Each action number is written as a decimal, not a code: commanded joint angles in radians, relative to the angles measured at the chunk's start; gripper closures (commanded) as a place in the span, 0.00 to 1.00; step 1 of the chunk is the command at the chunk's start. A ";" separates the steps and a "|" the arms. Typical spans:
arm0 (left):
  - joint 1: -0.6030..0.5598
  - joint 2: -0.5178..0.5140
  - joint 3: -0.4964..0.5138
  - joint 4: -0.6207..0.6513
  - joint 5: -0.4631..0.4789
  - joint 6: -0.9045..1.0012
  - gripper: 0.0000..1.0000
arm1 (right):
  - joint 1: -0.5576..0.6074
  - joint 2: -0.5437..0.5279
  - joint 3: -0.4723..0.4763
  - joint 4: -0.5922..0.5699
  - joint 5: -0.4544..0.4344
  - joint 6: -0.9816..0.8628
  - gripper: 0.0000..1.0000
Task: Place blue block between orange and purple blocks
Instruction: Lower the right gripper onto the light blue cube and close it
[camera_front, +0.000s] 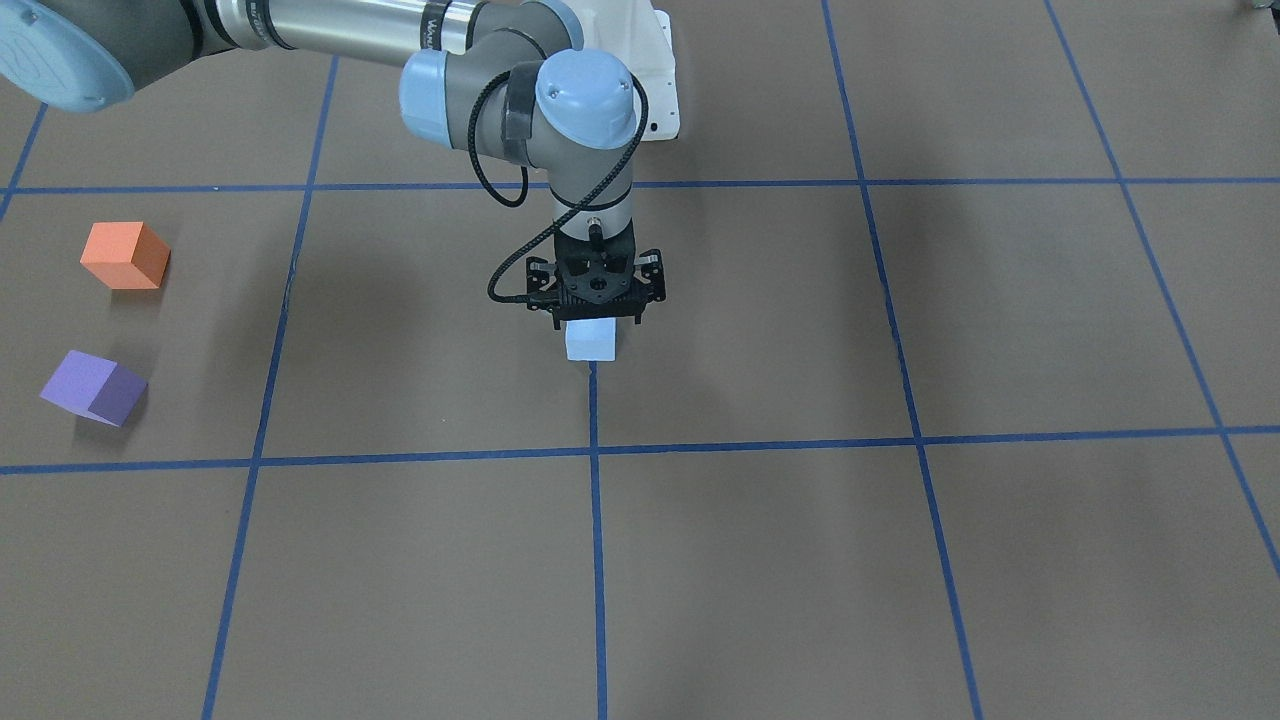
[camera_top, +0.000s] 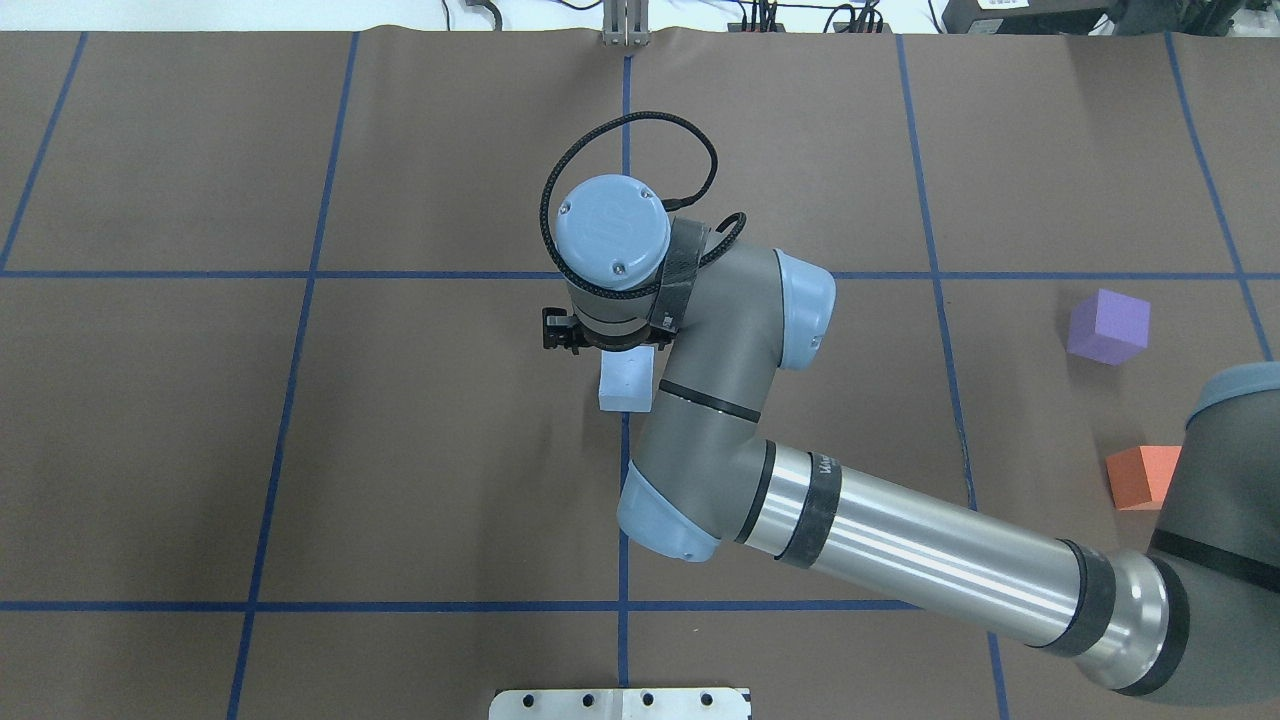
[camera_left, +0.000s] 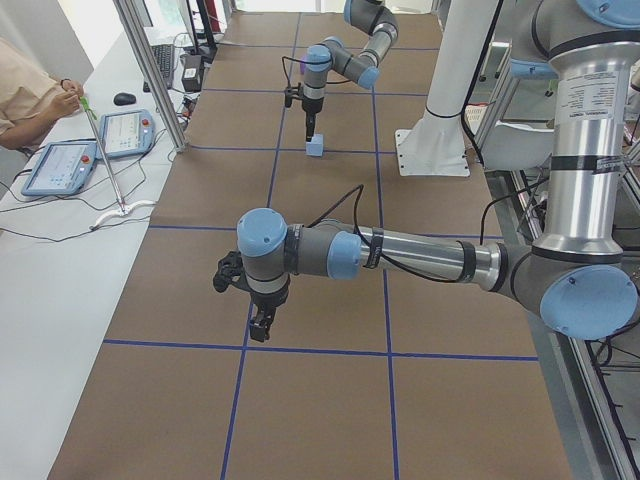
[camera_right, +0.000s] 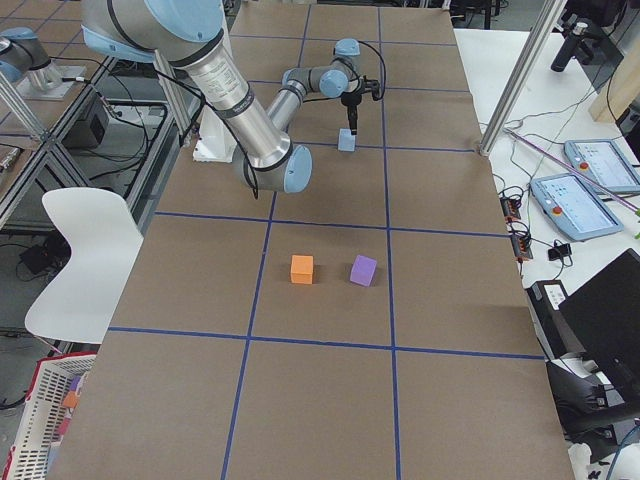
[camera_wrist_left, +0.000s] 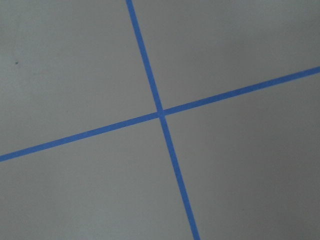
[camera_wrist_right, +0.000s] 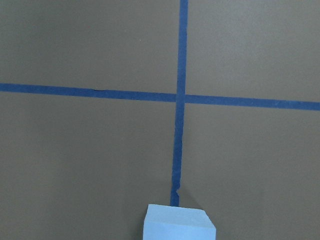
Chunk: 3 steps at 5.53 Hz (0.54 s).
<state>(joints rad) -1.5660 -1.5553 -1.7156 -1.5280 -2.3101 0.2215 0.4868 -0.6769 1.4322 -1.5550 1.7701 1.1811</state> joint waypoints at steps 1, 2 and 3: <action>-0.005 0.001 -0.001 0.006 -0.002 0.010 0.00 | -0.031 -0.012 -0.047 0.049 -0.012 0.040 0.00; -0.005 0.001 -0.001 0.006 -0.002 0.009 0.00 | -0.039 -0.029 -0.050 0.049 -0.012 0.045 0.00; -0.005 0.001 0.005 0.000 -0.002 0.009 0.00 | -0.039 -0.033 -0.049 0.046 -0.012 0.045 0.00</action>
<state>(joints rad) -1.5707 -1.5540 -1.7144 -1.5237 -2.3117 0.2304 0.4510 -0.7026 1.3845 -1.5085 1.7582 1.2226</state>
